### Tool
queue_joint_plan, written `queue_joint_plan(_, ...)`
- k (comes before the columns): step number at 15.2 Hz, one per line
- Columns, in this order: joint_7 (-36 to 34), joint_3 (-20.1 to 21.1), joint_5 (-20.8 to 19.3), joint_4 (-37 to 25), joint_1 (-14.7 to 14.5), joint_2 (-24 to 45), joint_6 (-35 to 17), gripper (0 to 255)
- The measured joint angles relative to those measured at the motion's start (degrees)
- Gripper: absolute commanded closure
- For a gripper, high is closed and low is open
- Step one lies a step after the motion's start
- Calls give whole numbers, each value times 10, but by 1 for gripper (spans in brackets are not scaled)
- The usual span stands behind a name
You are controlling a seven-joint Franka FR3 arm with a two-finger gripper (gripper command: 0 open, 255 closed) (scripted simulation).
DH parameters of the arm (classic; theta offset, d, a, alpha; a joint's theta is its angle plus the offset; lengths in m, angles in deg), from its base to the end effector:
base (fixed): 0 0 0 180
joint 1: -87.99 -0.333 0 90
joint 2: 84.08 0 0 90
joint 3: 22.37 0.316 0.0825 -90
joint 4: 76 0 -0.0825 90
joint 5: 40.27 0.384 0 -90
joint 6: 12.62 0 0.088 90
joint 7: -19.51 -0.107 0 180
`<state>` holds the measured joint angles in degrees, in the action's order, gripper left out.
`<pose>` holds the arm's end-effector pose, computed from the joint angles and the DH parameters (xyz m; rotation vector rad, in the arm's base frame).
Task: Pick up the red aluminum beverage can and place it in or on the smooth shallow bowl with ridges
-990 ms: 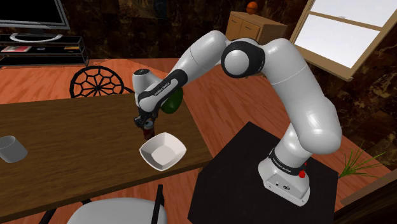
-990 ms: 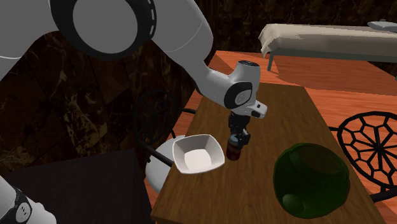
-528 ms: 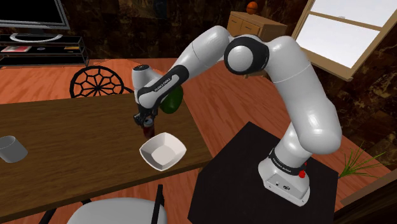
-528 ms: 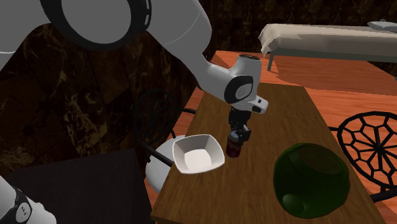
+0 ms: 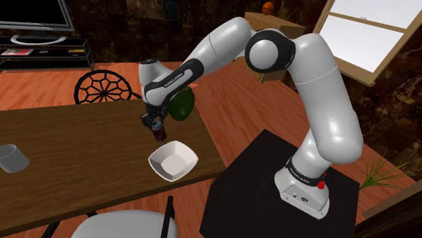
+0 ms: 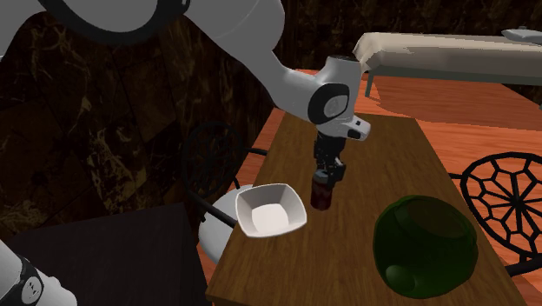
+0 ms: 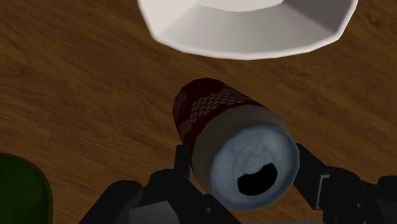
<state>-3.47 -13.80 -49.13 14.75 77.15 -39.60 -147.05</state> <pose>0.6625 0.2164 0.1825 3.1355 0.0065 -0.0010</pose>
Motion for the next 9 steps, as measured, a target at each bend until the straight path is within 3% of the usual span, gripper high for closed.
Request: queue_joint_plan(9, 4, 6, 7, 4, 4, -47, 42, 255)
